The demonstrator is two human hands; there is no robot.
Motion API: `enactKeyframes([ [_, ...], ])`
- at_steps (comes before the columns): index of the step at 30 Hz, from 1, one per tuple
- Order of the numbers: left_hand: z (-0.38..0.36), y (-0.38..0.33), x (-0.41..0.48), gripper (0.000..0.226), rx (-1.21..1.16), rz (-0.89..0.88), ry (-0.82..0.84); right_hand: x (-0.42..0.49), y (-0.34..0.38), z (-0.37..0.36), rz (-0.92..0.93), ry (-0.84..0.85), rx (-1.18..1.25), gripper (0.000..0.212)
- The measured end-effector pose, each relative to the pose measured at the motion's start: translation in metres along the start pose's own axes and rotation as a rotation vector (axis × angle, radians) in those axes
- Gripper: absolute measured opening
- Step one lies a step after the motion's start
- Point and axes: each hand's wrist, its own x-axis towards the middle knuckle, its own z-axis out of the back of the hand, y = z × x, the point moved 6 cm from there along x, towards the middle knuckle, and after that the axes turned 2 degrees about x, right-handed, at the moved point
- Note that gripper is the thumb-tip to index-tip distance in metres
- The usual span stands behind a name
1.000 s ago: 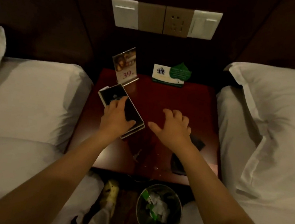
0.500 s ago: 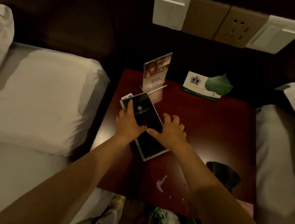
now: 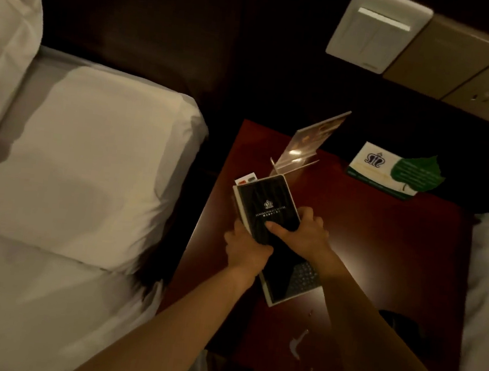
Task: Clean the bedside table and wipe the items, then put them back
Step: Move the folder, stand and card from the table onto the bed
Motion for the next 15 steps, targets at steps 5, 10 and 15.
enactKeyframes([
  [5, 0.029, 0.011, 0.006, 0.072, 0.063, 0.096, -0.114, -0.008, 0.018, -0.031, 0.015, 0.053, 0.113, 0.084],
  [10, 0.076, 0.013, 0.014, 0.075, 0.17, 0.04, -0.179, -0.009, 0.049, -0.061, 0.019, 0.043, 0.152, 0.078],
  [15, 0.109, 0.01, 0.026, 0.079, -0.06, -0.073, -0.107, -0.011, 0.087, -0.086, 0.022, 0.021, 0.18, 0.073],
])
